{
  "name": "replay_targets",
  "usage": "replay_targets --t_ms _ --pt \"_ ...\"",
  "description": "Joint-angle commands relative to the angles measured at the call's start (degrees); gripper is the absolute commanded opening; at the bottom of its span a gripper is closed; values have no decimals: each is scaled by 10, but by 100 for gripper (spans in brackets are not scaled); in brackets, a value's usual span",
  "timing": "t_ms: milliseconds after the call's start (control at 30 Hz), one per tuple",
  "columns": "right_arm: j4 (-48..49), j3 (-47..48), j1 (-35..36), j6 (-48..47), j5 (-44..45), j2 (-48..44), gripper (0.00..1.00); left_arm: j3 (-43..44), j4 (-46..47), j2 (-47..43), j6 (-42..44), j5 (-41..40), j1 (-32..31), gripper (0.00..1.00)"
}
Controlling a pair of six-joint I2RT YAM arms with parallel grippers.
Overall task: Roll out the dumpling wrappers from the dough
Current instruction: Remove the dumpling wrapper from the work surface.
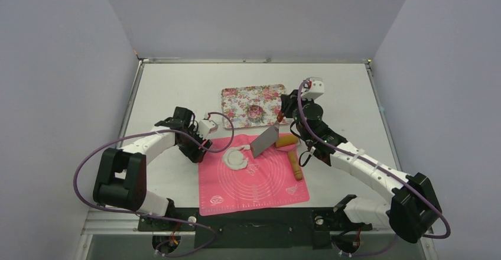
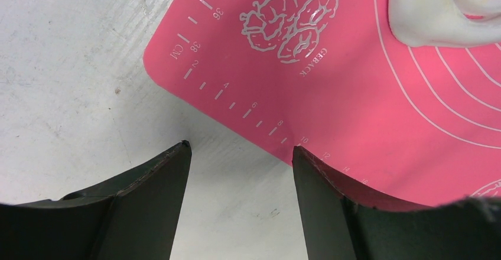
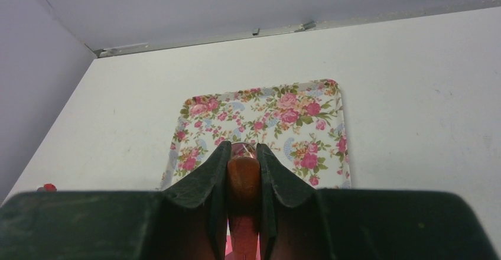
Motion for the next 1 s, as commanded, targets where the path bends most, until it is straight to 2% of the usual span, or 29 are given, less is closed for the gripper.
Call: replay_targets --t_ms 0,500,967 --pt "16 33 10 14 -15 -20 0 -1 9 -21 6 0 -2 62" --pt "28 52 25 6 -11 3 0 -4 7 -33 5 0 -2 62" --pt "54 92 44 10 -24 72 0 -1 6 -27 6 1 -2 62"
